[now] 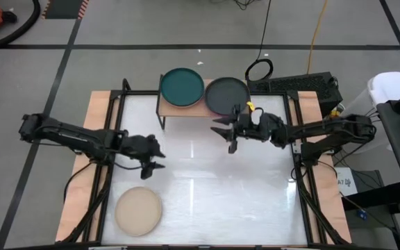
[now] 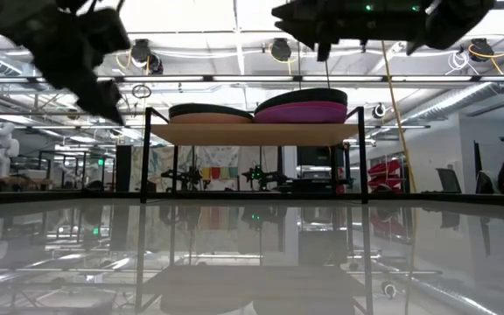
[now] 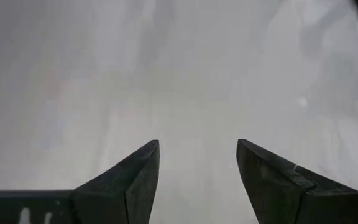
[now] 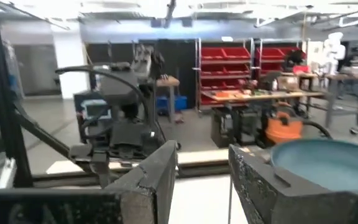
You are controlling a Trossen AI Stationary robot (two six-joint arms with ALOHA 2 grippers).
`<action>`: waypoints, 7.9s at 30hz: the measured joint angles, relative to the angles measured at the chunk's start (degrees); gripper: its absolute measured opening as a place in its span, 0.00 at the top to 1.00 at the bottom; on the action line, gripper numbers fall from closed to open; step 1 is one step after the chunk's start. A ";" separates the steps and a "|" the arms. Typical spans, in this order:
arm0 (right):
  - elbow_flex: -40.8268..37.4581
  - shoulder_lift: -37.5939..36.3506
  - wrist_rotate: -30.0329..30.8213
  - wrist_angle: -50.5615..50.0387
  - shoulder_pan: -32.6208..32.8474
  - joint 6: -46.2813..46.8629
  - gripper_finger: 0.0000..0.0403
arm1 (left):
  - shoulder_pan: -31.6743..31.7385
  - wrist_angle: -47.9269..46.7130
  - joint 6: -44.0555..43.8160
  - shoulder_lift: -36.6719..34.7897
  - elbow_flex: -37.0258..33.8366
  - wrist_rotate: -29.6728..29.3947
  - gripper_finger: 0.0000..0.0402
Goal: Place and stack plates onto a shelf
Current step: Stack the white plate on top of the dark green plate on the shelf, then return to Home Position
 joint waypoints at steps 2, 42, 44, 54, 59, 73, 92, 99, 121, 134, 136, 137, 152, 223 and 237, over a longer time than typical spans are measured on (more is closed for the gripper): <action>-1.44 -0.10 2.63 0.60 0.85 -1.14 0.68 | -0.69 -1.81 -1.65 2.50 0.00 1.42 0.46; -1.71 0.42 5.49 3.42 1.38 -3.08 0.68 | -12.53 -13.46 -10.01 19.05 0.00 13.76 0.48; -1.71 0.42 5.52 3.52 1.35 -3.28 0.68 | -12.53 -13.46 -8.51 19.52 0.00 13.35 0.53; -1.71 0.42 5.48 4.48 0.85 -4.59 0.68 | -10.88 -13.30 -5.20 19.52 0.89 16.40 0.96; -1.71 0.42 5.34 4.82 0.76 -5.54 0.68 | -10.41 -13.46 -1.45 19.66 5.32 11.66 0.97; -1.69 0.42 5.11 6.51 1.27 -5.70 0.68 | 11.49 -27.41 17.05 18.70 34.40 -18.40 0.98; -1.69 0.42 5.06 4.70 1.66 -4.05 0.68 | 48.08 -25.51 31.74 32.60 61.78 -6.43 0.97; -1.69 0.42 5.06 4.33 1.64 -4.09 0.68 | 53.62 -24.50 30.47 35.03 65.60 -1.28 0.95; -1.69 0.42 5.06 3.93 1.64 -4.35 0.68 | 56.96 -30.42 26.58 43.95 67.80 0.55 0.96; -1.70 0.42 5.07 3.93 1.64 -4.35 0.68 | 56.80 -36.70 27.88 44.29 67.82 4.81 0.94; -1.69 0.42 5.08 3.93 1.64 -4.35 0.68 | 56.80 -36.73 27.89 44.33 67.78 4.72 0.91; -1.69 0.42 5.08 3.93 1.64 -4.35 0.68 | 56.80 -36.74 27.92 44.38 67.76 4.58 0.89; -1.69 0.05 5.54 -2.46 1.57 -9.59 0.68 | 56.93 -35.51 29.26 31.83 67.71 3.18 0.61; -38.59 -72.41 8.29 -40.54 2.36 -3.02 1.00 | 41.52 22.45 9.32 -55.31 -31.69 12.52 0.60; -38.69 -72.41 8.27 -40.59 2.36 -3.02 1.00 | 41.52 22.48 9.23 -55.31 -31.69 12.51 0.60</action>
